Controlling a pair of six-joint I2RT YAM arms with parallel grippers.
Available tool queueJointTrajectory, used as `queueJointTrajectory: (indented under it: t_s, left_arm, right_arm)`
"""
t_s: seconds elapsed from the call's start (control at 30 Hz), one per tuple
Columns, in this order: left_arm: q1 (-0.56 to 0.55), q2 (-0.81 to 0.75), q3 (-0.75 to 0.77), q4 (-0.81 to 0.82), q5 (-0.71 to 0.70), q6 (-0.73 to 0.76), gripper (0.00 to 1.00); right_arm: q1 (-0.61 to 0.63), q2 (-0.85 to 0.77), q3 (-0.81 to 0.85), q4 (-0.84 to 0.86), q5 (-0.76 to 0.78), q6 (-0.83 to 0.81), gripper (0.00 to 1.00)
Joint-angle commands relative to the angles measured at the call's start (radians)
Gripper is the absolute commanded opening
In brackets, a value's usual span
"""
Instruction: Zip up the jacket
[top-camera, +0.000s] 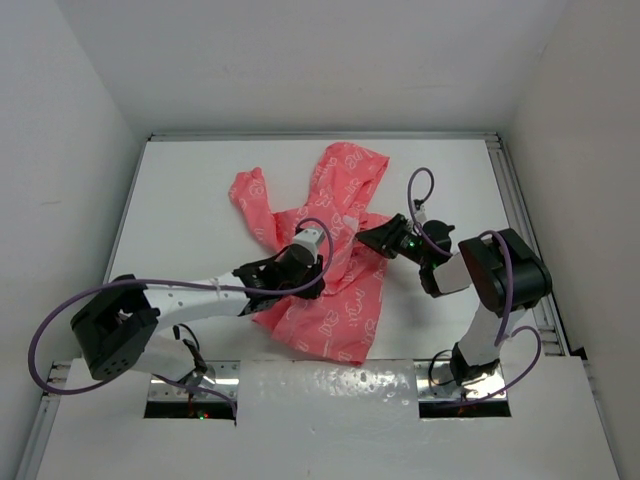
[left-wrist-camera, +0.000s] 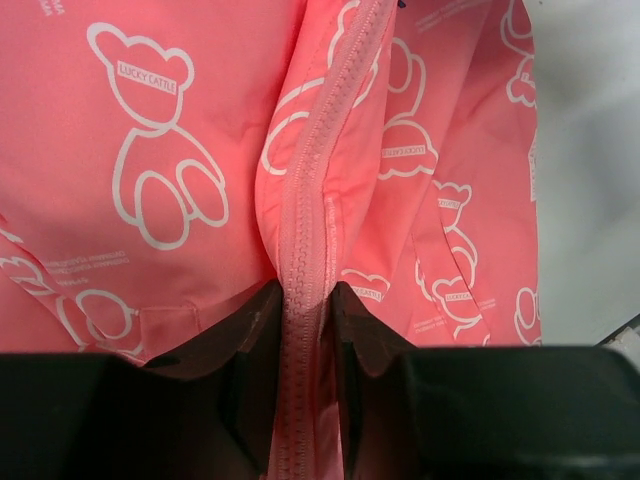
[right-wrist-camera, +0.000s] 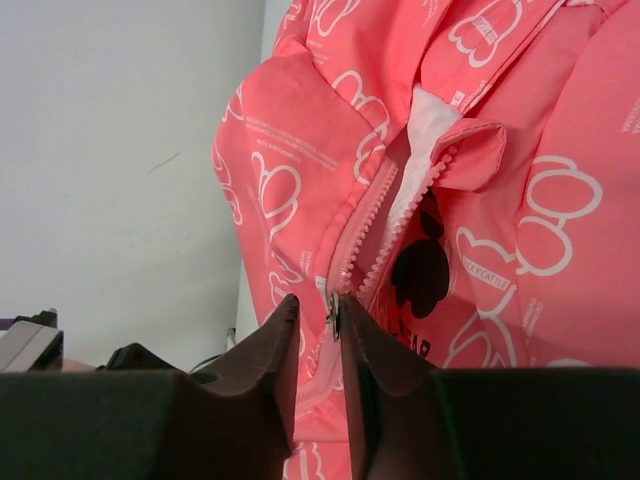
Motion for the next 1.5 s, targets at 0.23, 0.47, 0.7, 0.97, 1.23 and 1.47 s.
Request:
queueJointTrajectory:
  t_s: [0.23, 0.47, 0.7, 0.97, 1.23, 1.47]
  left_arm:
    - [0.008, -0.061, -0.037, 0.078, 0.019, -0.025, 0.14]
    - [0.006, -0.053, -0.031, 0.09, 0.027, -0.024, 0.09]
    - [0.006, -0.05, -0.03, 0.099, 0.015, -0.024, 0.02]
    - [0.006, -0.13, -0.065, 0.064, -0.018, -0.041, 0.0]
    - [0.006, -0.317, -0.114, -0.02, -0.058, -0.062, 0.0]
    - [0.006, -0.342, -0.077, -0.065, -0.139, -0.068, 0.0]
  right_arm:
    - [-0.005, -0.042, 0.012, 0.012, 0.008, -0.027, 0.17]
    - [-0.005, -0.038, 0.031, -0.034, -0.004, -0.038, 0.2]
    - [-0.004, -0.056, 0.057, -0.124, -0.003, -0.082, 0.06]
    - [-0.004, -0.157, 0.155, -0.394, 0.156, -0.228, 0.0]
    - [-0.004, -0.159, 0.463, -0.718, 0.442, -0.458, 0.0]
    - [-0.003, -0.09, 0.687, -0.862, 0.52, -0.553, 0.0]
